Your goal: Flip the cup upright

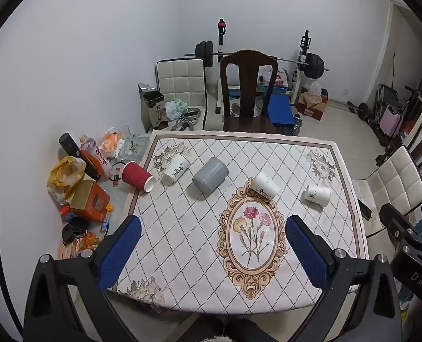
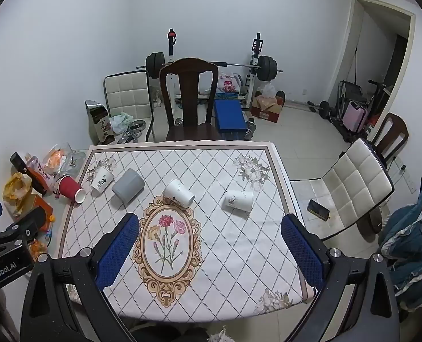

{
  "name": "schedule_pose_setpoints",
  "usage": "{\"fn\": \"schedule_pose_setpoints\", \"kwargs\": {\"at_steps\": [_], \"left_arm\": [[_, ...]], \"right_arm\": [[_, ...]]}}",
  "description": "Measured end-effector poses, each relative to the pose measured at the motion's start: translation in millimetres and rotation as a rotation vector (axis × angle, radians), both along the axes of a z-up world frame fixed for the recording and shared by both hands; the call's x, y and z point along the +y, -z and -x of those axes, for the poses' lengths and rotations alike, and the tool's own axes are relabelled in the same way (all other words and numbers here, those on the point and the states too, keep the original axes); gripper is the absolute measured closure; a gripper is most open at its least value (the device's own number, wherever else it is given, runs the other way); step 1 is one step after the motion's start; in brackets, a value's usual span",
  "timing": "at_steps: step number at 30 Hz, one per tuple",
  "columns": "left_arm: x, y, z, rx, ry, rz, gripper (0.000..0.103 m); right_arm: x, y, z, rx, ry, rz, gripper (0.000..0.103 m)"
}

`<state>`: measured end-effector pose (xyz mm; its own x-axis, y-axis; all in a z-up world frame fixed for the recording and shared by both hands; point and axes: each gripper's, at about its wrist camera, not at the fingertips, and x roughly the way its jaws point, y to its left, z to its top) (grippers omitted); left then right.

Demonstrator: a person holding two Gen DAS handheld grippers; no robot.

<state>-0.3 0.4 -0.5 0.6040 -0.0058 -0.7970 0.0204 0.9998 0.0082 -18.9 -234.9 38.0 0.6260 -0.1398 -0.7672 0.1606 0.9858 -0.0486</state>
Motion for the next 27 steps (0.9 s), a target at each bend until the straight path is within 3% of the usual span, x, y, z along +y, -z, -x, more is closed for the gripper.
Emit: {"fn": "schedule_pose_setpoints", "kwargs": {"at_steps": [27], "left_arm": [[-12.0,-0.5,10.8,0.000,-0.003,-0.011,0.000]], "right_arm": [[-1.4,-5.3,4.4,-0.002,0.004,0.004,0.002]]}}
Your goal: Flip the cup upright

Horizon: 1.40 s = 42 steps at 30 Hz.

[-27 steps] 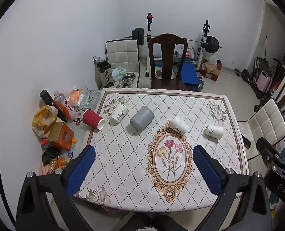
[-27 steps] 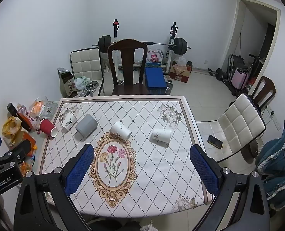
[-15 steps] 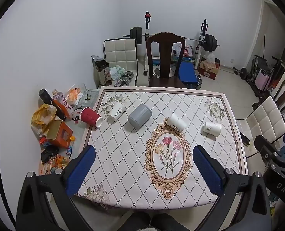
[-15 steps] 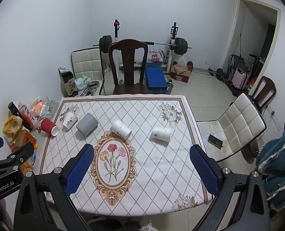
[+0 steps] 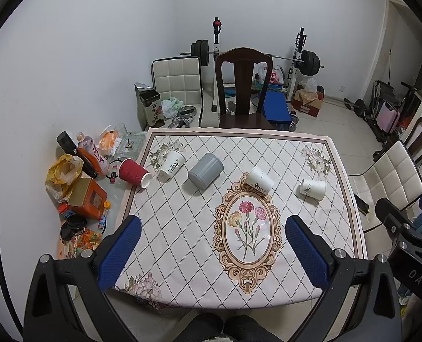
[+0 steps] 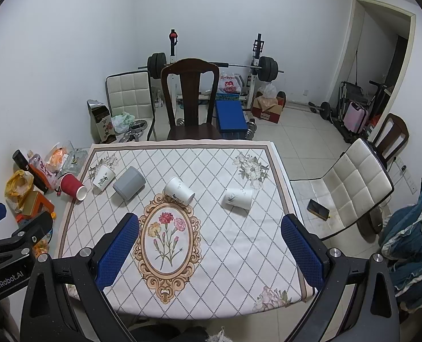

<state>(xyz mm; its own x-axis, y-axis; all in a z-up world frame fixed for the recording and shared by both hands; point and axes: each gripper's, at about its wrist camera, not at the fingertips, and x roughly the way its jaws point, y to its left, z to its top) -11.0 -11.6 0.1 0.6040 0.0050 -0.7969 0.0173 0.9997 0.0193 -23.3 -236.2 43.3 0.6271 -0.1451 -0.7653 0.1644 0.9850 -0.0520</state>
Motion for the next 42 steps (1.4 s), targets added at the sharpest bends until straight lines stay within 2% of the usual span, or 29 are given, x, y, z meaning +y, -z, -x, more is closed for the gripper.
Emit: {"fn": "schedule_pose_setpoints", "kwargs": {"at_steps": [25,28,42], "left_arm": [[-5.7,1.5,4.9,-0.001,0.003,0.001,0.000],[-14.3,-6.5,2.6,0.000,0.009,0.000,0.000],[-17.4,-9.3,-0.3,0.000,0.008,0.000,0.000]], "right_arm": [[1.6,1.3,-5.0,-0.001,0.003,-0.003,0.002],[1.7,0.8,-5.3,0.000,0.003,-0.002,0.002],[0.5,-8.4,-13.1,0.001,0.000,-0.002,0.002]]}}
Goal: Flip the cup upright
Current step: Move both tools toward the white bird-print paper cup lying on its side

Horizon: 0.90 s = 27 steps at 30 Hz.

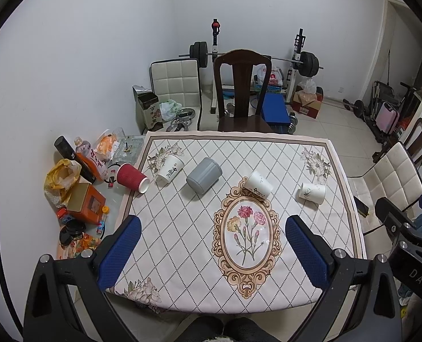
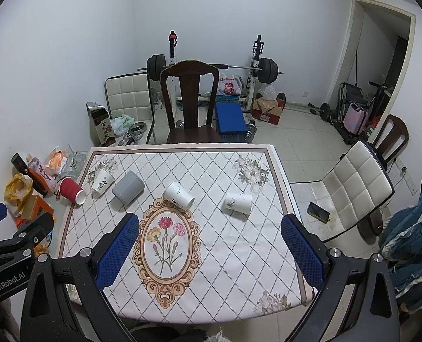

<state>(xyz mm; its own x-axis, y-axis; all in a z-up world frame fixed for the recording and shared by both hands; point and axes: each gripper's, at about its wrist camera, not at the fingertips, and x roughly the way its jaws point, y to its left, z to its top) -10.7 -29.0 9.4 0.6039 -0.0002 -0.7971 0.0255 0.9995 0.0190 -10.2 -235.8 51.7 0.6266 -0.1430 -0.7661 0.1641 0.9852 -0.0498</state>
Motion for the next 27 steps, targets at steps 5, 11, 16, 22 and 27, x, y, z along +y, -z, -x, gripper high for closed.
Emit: {"fn": "schedule_pose_setpoints", "kwargs": {"at_steps": [5,11,16,22,27], "left_arm": [[2.3,2.0,0.2,0.001,0.002,-0.001,0.000],[3.4,2.7,-1.7,0.002,0.005,0.001,0.000],[6.4,9.3,-6.5,0.011,0.023,0.008,0.000],[20.1,29.8,-21.9,0.040,0.031,0.010,0.000],[23.1,62.8,-45.1,0.087,0.045,0.008,0.000]], "right_arm": [[0.0,1.5,1.8,-0.002,0.001,0.001,0.002],[0.6,0.7,0.6,-0.001,0.004,0.002,0.002],[-0.9,0.9,-0.5,0.003,0.009,0.000,0.002],[0.4,13.9,-8.0,0.044,0.043,-0.022,0.002],[-10.2,63.6,-18.8,0.141,0.132,-0.032,0.002]]}}
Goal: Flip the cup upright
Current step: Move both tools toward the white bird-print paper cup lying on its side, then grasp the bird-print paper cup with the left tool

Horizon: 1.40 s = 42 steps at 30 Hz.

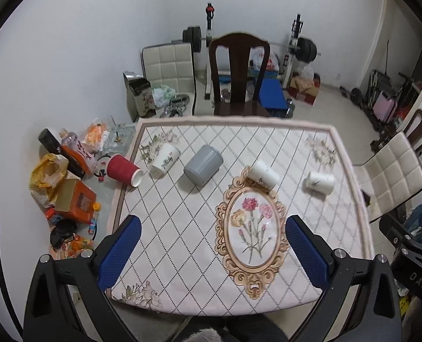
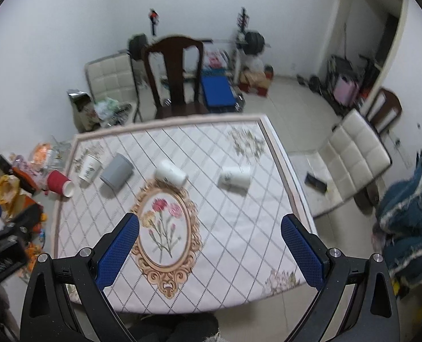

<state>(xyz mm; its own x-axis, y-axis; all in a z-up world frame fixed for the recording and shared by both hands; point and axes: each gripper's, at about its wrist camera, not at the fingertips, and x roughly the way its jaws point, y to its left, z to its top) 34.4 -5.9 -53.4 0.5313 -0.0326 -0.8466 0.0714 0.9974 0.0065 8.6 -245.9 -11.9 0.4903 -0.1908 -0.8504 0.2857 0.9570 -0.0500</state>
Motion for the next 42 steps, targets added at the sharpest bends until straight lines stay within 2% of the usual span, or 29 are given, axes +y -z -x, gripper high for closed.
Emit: {"fn": "schedule_pose_setpoints", "kwargs": {"at_steps": [3,7,13,20,25,30,33,37,42], "left_arm": [[-8.5,31.6,-18.0,0.059,0.009,-0.037,0.000],[-29.8,86.8,-45.9,0.204,0.022,-0.061,0.000],[-73.6,153.0,-90.1,0.371,0.006,-0.083,0.000],[-118.5,204.4,-141.0,0.489,-0.009,-0.087,0.000],[-140.3,231.7,-182.3,0.542,-0.030,-0.007,0.000],[-147.7,258.1,-215.6,0.617,-0.101,0.154,0.005],[-146.1,268.9,-230.6,0.646,-0.150,0.251,0.028],[-136.4,281.3,-245.3,0.669,-0.241,0.376,0.028],[-124.2,290.6,-257.0,0.678,-0.337,0.449,0.028]], "right_arm": [[-15.4,44.2,-11.4,0.084,0.064,-0.002,0.002],[-45.2,113.3,-25.8,0.216,0.134,-0.014,0.002],[-83.8,210.0,-57.7,0.389,0.156,-0.046,0.002],[-119.9,286.0,-104.8,0.513,0.138,-0.071,0.002],[-135.7,320.9,-132.3,0.570,0.117,-0.083,0.002],[-145.0,346.2,-151.1,0.611,0.104,-0.102,0.002],[-149.0,356.1,-159.8,0.608,0.106,-0.108,0.002],[-153.4,366.0,-166.9,0.611,0.114,-0.123,0.002],[-158.8,372.9,-177.7,0.603,0.115,-0.134,0.002]]}}
